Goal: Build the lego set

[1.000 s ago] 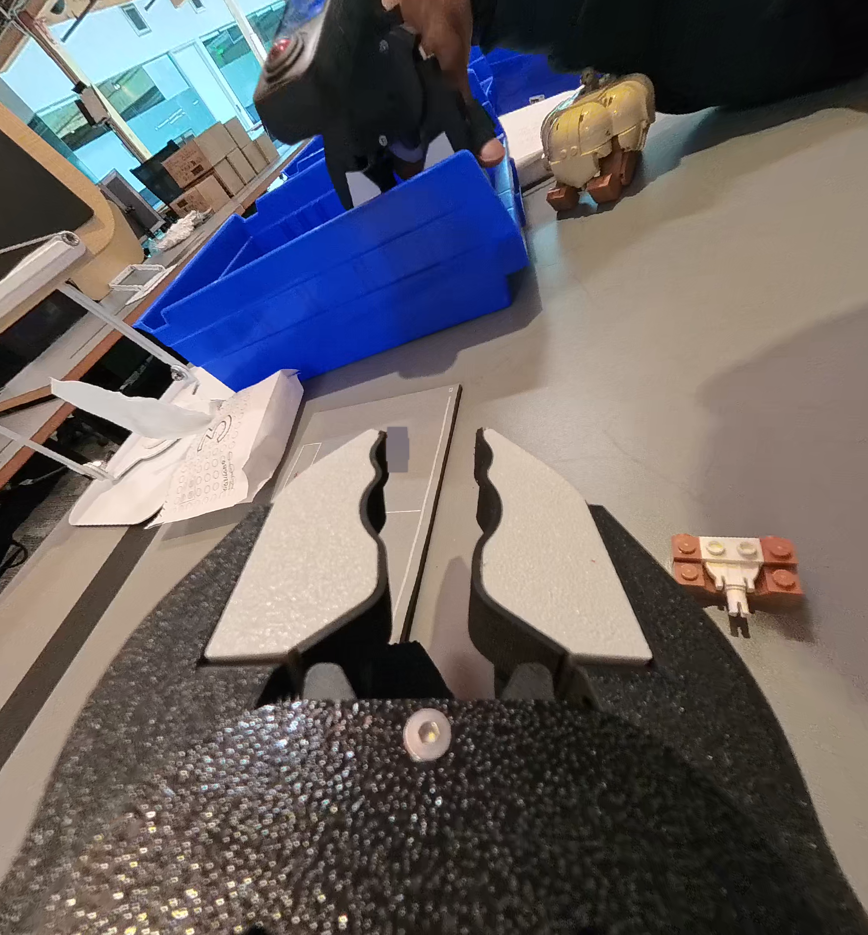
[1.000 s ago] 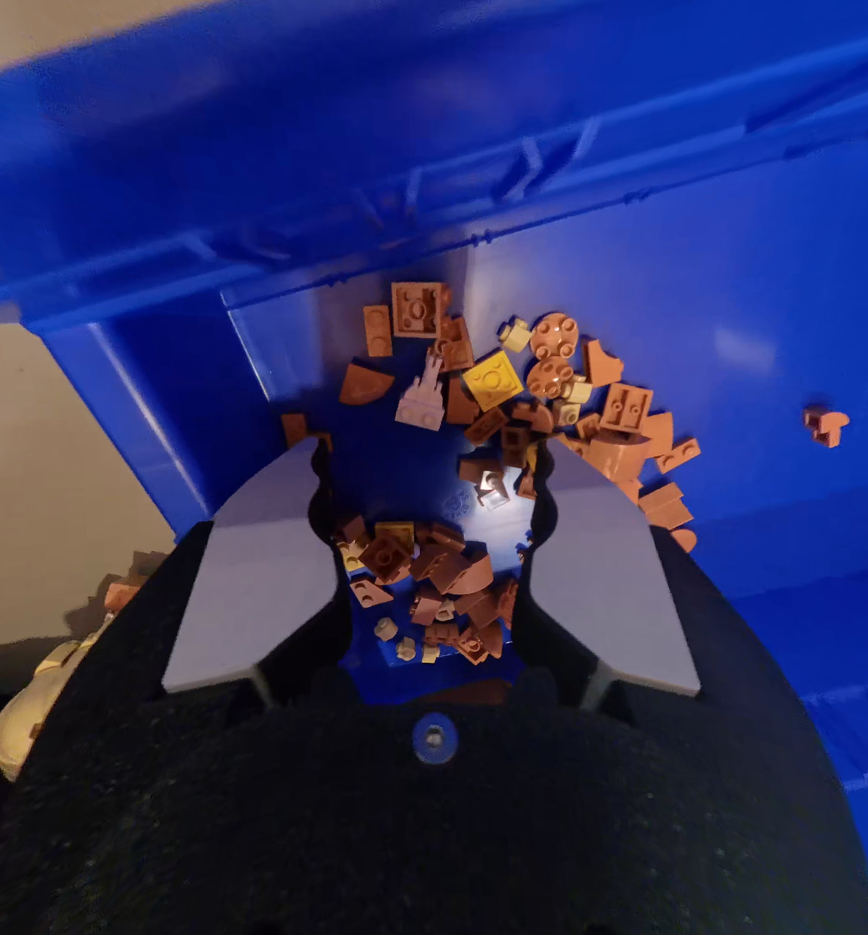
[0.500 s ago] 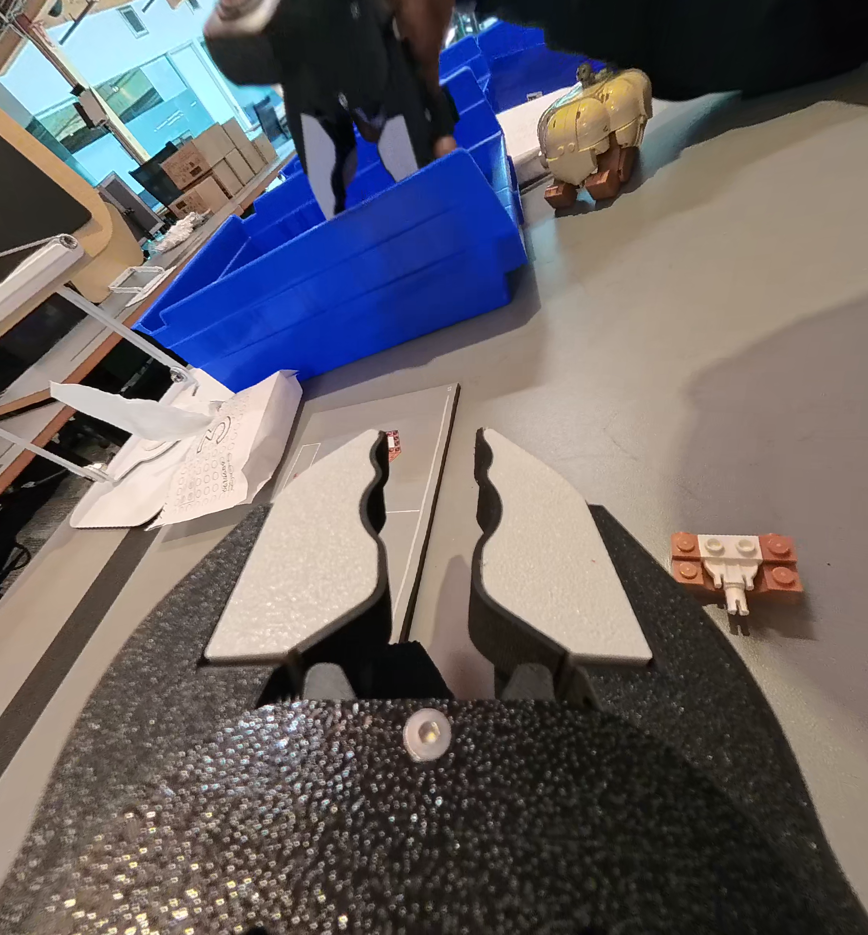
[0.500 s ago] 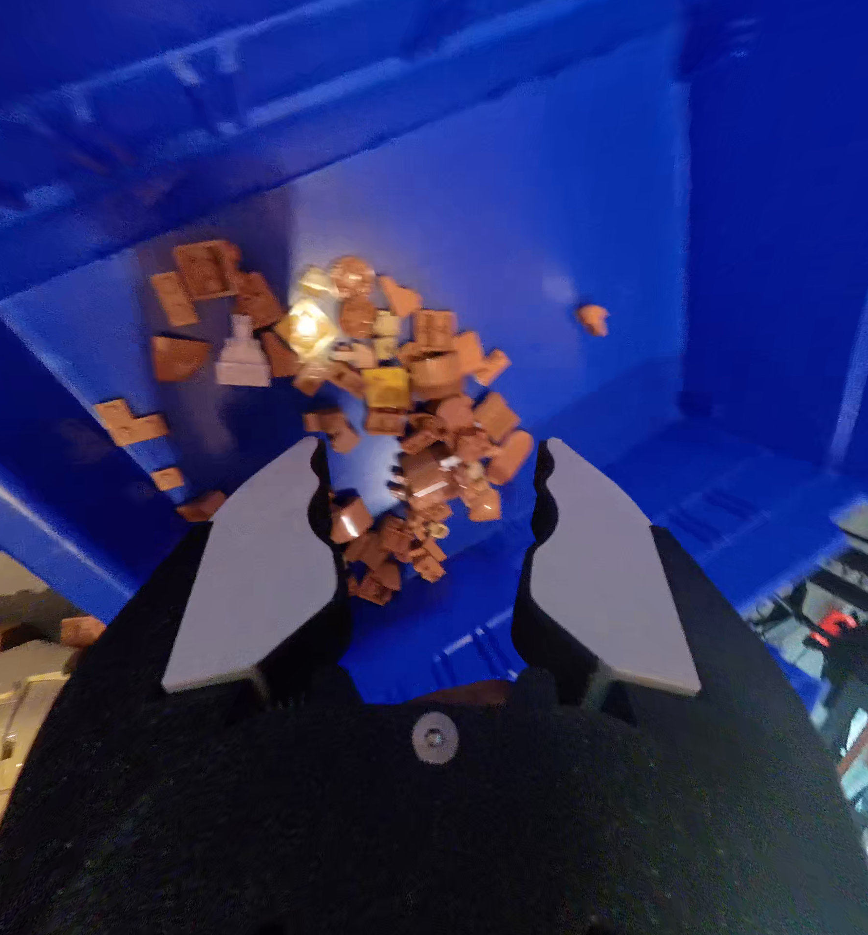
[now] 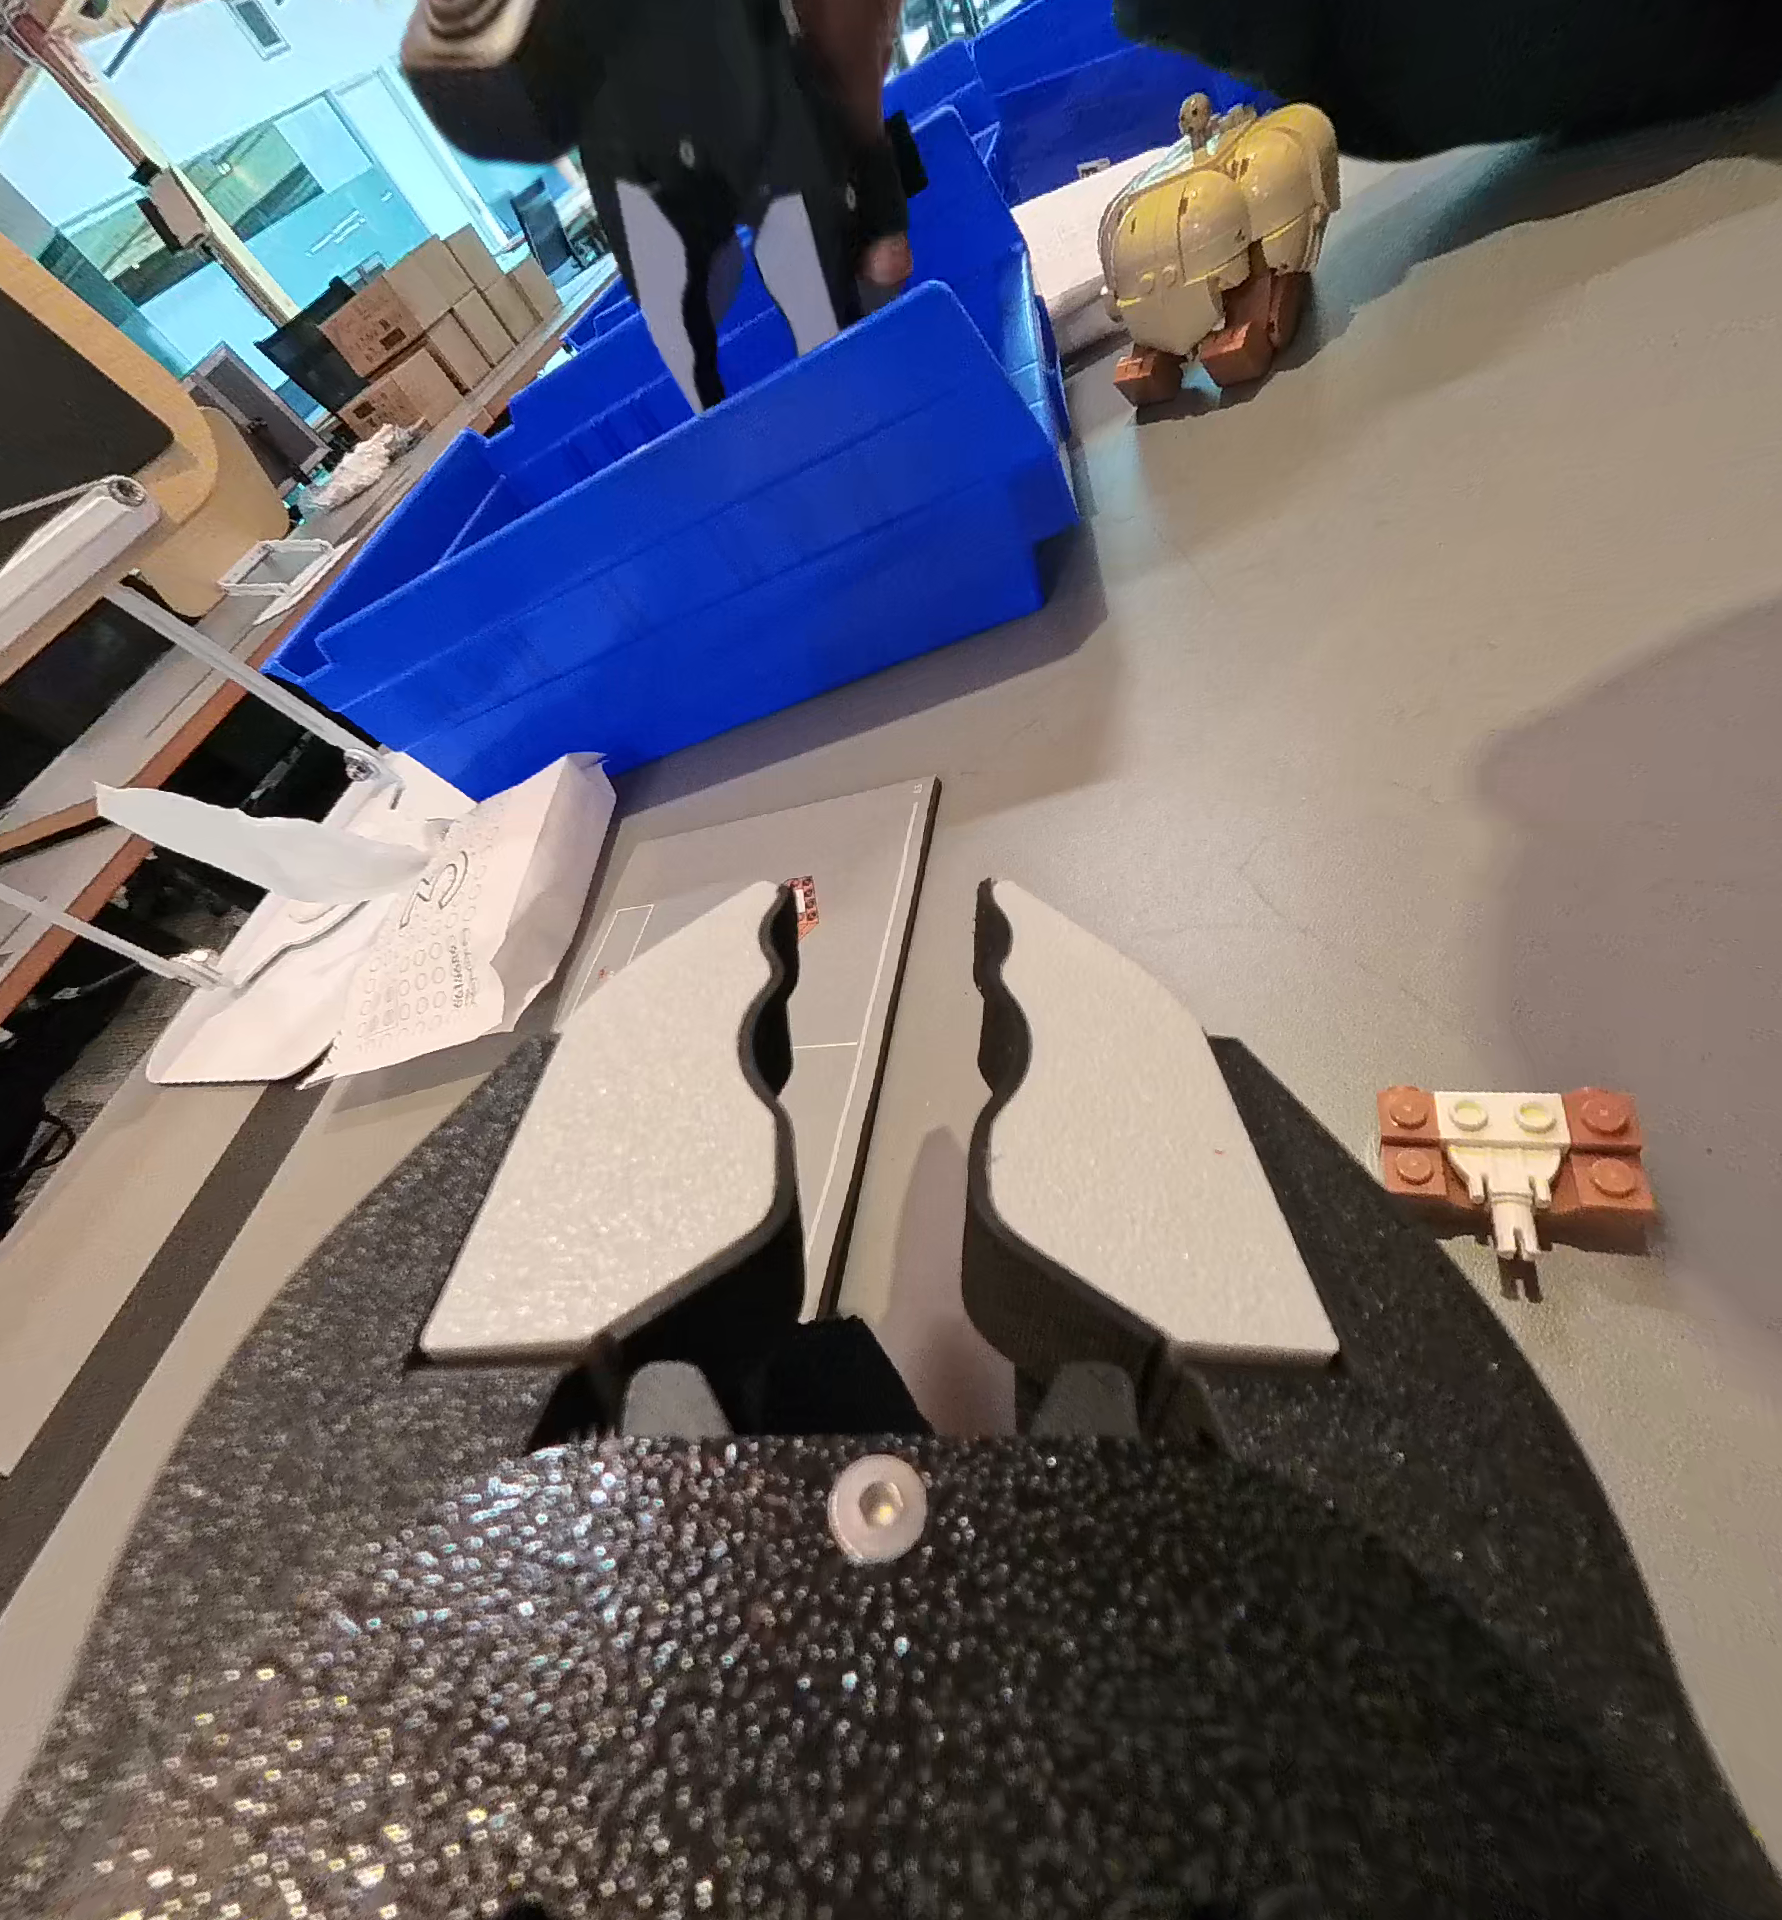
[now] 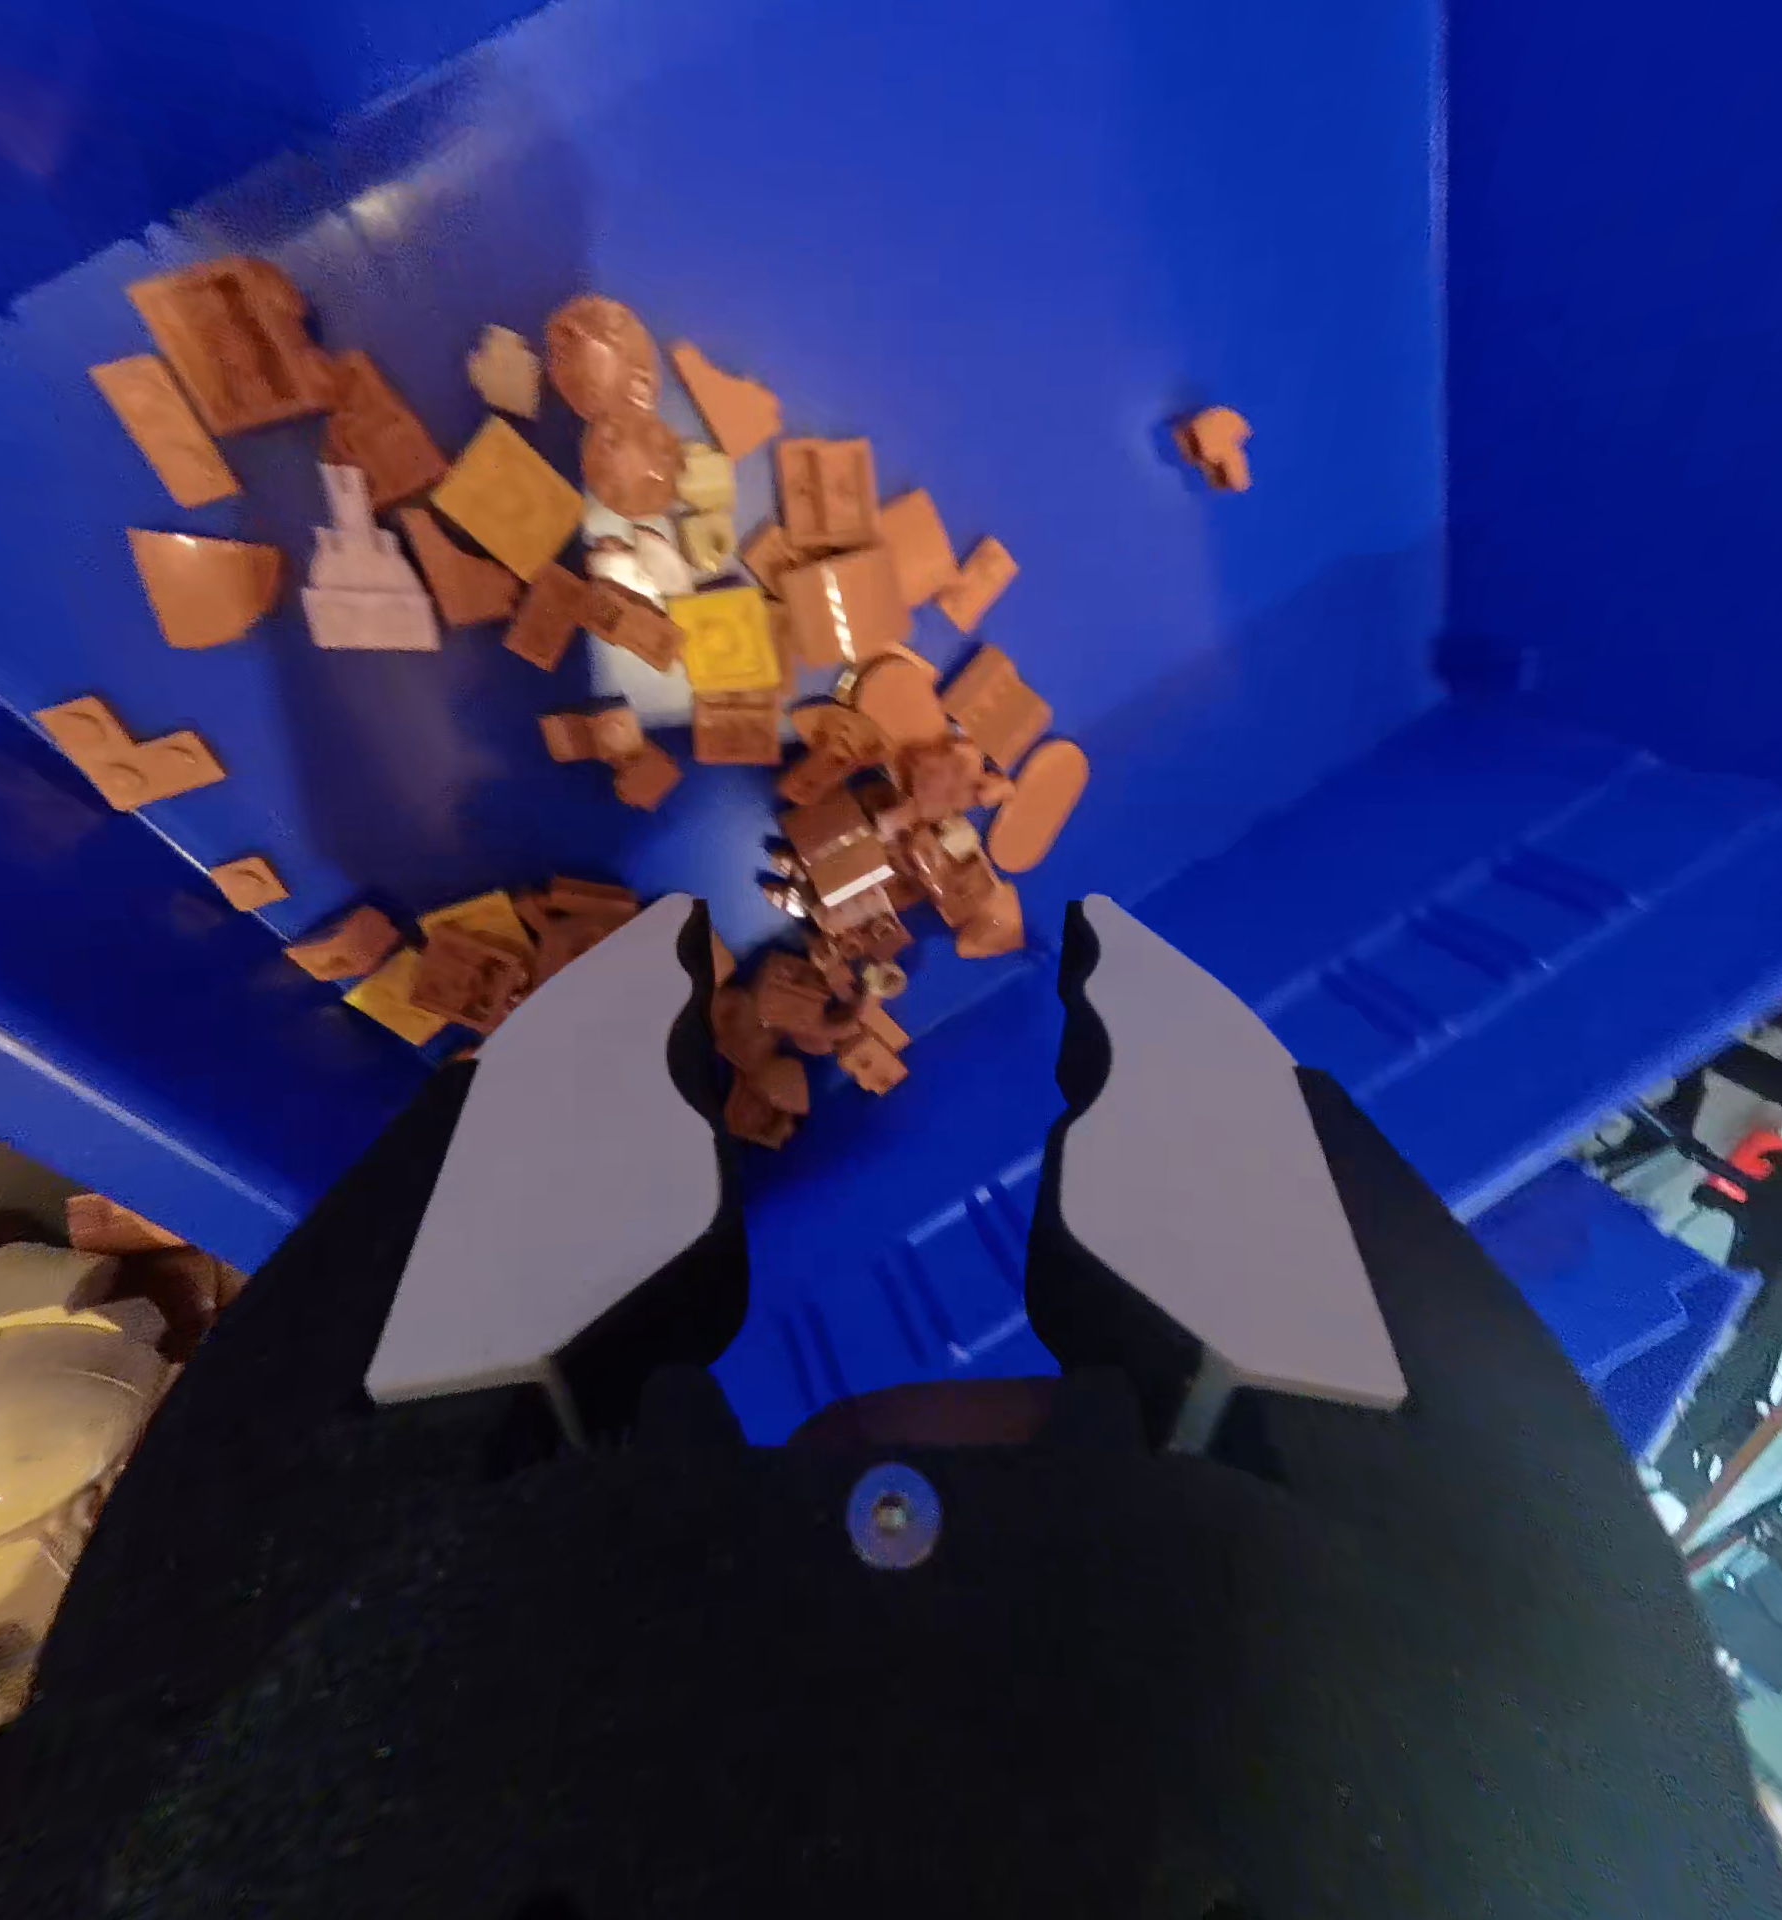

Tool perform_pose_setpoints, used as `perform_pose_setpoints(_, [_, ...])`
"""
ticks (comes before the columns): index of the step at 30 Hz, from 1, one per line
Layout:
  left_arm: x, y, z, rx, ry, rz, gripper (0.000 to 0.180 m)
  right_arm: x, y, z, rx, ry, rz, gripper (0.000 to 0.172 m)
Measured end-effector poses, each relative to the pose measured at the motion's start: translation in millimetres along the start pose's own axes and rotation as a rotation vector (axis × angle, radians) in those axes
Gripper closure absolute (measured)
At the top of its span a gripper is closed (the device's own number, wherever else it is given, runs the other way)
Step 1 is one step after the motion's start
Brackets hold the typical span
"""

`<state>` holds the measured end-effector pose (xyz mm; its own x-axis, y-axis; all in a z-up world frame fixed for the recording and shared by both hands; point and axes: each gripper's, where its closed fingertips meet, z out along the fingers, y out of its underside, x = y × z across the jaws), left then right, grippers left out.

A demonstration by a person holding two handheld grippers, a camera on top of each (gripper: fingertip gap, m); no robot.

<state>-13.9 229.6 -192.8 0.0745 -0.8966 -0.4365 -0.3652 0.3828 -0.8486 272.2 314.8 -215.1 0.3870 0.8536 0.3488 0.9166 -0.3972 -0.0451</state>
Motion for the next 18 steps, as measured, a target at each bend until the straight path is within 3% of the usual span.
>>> perform_pose_setpoints(6, [1, 0, 0, 0.002, 0.001, 0.005, 0.149, -18, -12, 26, -0.016, -0.097, -0.020, 0.107])
perform_pose_setpoints(14, [2, 0, 0, -0.004, 0.002, 0.014, 0.149, -19, -28, 29, 0.062, -0.134, 0.038, 0.131])
perform_pose_setpoints(18, [2, 0, 0, -0.004, 0.002, 0.015, 0.149, -13, -40, 27, 0.116, -0.118, 0.091, 0.127])
